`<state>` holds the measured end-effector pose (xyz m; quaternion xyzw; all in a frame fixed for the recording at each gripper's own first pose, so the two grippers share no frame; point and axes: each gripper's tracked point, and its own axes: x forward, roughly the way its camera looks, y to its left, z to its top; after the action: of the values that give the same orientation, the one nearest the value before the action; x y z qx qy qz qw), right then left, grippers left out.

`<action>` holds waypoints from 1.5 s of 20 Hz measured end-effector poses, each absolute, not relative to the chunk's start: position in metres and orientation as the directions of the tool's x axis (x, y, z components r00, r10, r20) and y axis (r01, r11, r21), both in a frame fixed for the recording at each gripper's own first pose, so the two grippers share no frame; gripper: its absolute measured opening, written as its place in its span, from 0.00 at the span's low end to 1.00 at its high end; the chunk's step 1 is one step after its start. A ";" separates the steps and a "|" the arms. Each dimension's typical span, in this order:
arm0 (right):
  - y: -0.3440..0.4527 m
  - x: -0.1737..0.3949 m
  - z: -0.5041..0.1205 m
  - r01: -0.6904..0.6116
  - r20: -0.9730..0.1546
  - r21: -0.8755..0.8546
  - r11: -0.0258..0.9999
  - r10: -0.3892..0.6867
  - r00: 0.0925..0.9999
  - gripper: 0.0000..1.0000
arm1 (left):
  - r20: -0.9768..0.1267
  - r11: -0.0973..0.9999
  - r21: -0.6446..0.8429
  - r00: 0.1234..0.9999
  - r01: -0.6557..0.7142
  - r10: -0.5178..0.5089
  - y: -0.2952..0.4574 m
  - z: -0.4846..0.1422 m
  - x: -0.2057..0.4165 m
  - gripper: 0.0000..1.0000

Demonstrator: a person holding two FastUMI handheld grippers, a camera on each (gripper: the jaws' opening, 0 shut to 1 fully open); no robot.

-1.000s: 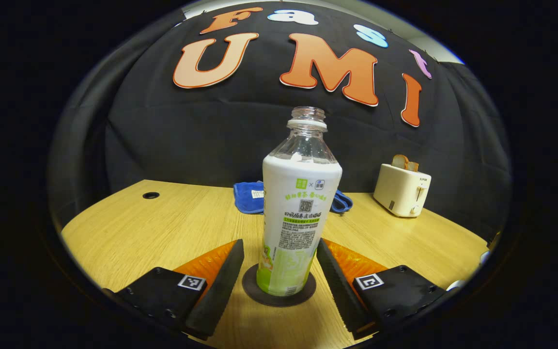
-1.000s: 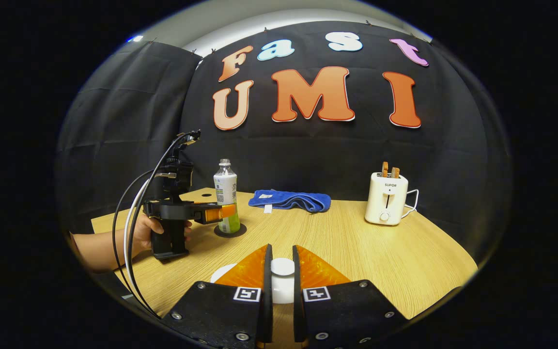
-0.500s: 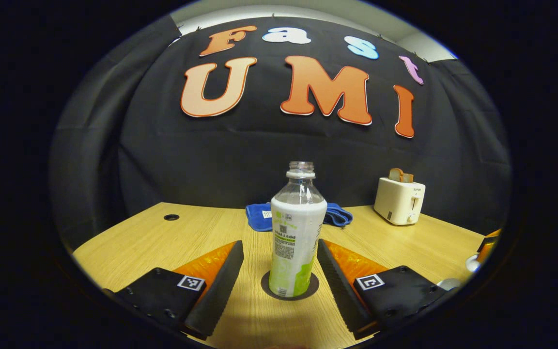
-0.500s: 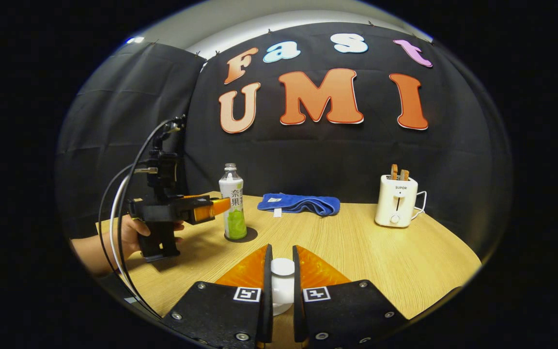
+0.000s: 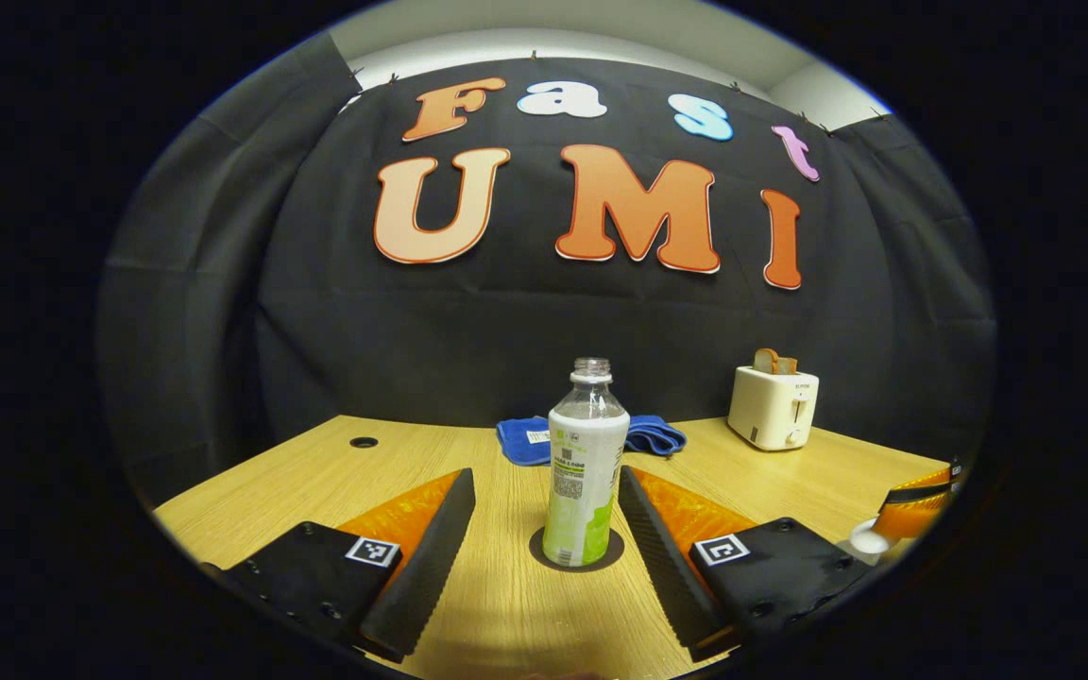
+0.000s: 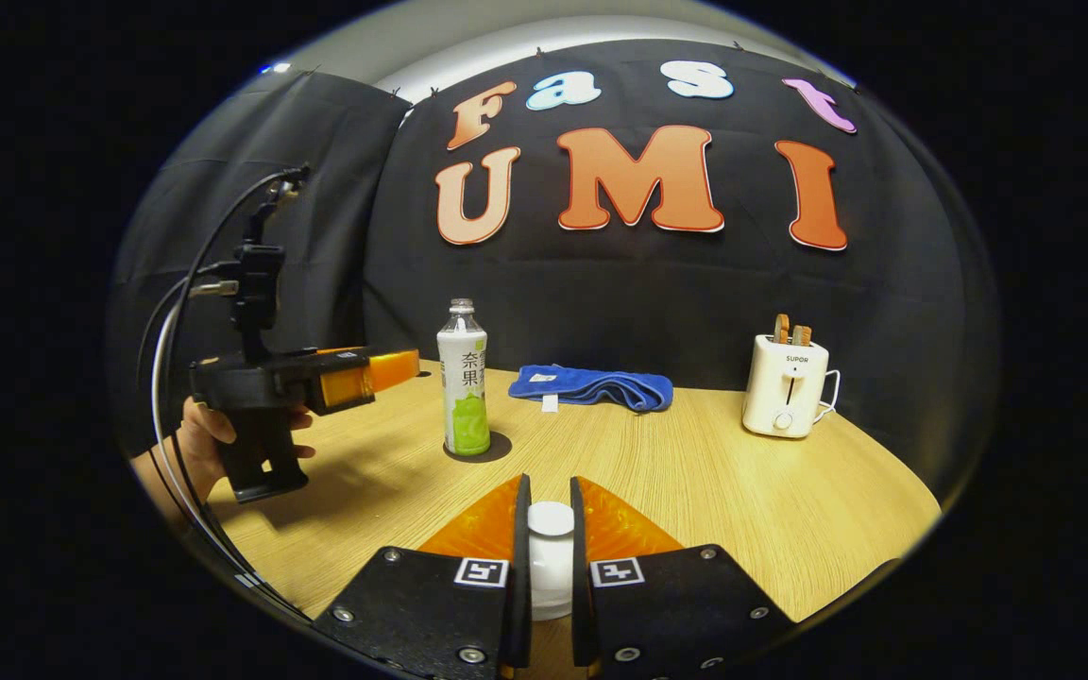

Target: Open the teacup lid with one hand, grasp the water bottle and pour water into the teacup with the other hand; after pouring, place the water bottle on the coaster and then close the teacup lid.

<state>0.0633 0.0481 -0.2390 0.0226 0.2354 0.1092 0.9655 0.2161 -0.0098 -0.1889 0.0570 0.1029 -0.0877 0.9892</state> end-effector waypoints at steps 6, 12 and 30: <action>0.056 0.060 -0.256 -0.207 -0.472 0.089 0.974 0.225 0.853 0.18 | -0.174 0.974 0.070 0.964 0.216 -0.201 -0.017 -0.171 0.186 0.95; 0.056 0.059 -0.267 -0.200 -0.479 0.090 0.976 0.219 0.850 0.17 | -0.140 0.980 0.052 0.973 0.190 -0.181 -0.011 -0.154 0.170 0.98; 0.055 0.059 -0.250 -0.203 -0.424 0.056 0.978 0.207 0.882 0.36 | -0.148 0.989 0.036 0.979 0.144 -0.137 -0.006 -0.145 0.144 0.96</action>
<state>0.0595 0.0552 -0.2498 0.0048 0.2191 0.1058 0.9699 0.1442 -0.0057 -0.1447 0.0234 0.0727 -0.0706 0.9946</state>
